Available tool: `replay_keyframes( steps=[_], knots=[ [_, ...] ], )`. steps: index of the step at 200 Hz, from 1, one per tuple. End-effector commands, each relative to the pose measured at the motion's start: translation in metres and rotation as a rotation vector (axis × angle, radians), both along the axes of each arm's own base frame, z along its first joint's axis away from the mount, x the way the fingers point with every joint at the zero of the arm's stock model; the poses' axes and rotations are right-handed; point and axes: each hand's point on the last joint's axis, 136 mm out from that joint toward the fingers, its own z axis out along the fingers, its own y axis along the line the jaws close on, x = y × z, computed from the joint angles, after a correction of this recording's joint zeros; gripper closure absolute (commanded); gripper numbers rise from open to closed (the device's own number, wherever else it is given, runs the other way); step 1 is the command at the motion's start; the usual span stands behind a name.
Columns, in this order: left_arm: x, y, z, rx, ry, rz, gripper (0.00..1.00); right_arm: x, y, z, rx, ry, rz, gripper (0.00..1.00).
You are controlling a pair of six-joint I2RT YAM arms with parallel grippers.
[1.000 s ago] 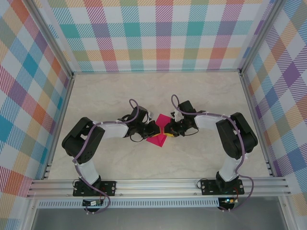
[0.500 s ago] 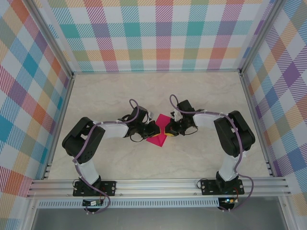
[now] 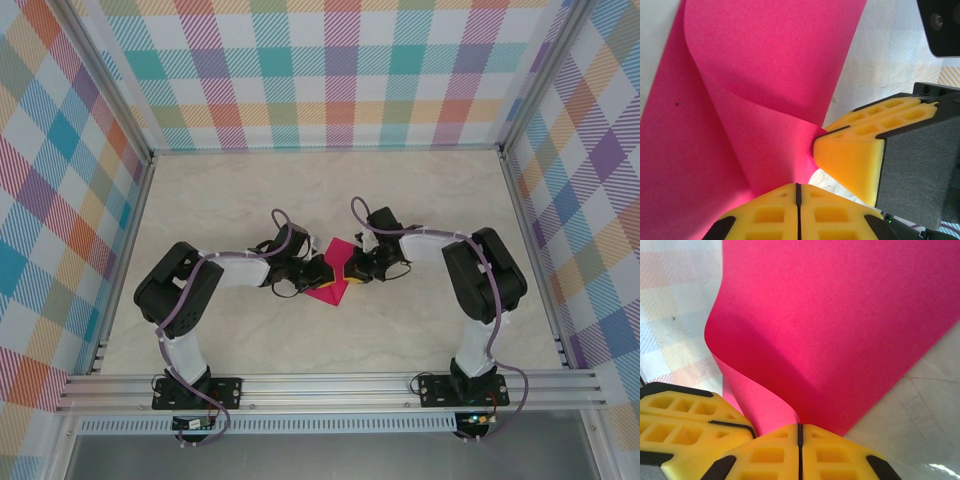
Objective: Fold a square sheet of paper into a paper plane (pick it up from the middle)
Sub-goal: Fold the triangle a second time at the center of the table.
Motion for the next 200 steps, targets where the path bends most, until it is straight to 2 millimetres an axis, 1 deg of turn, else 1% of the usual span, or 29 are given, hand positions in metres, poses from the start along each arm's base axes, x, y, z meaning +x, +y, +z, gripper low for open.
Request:
replay_keyframes(
  steps=[1, 115, 200],
  knots=[
    [0.002, -0.008, 0.005, -0.02, -0.022, -0.028, 0.92, 0.002, 0.002, 0.0, -0.014, -0.012, 0.023, 0.9],
    [0.0, -0.006, -0.006, -0.002, -0.003, -0.031, 0.92, 0.002, 0.0, -0.007, -0.03, 0.002, 0.022, 0.9],
    [-0.003, -0.001, -0.017, 0.027, 0.019, -0.023, 0.93, 0.002, -0.002, -0.011, -0.046, 0.008, 0.02, 0.9]
  ],
)
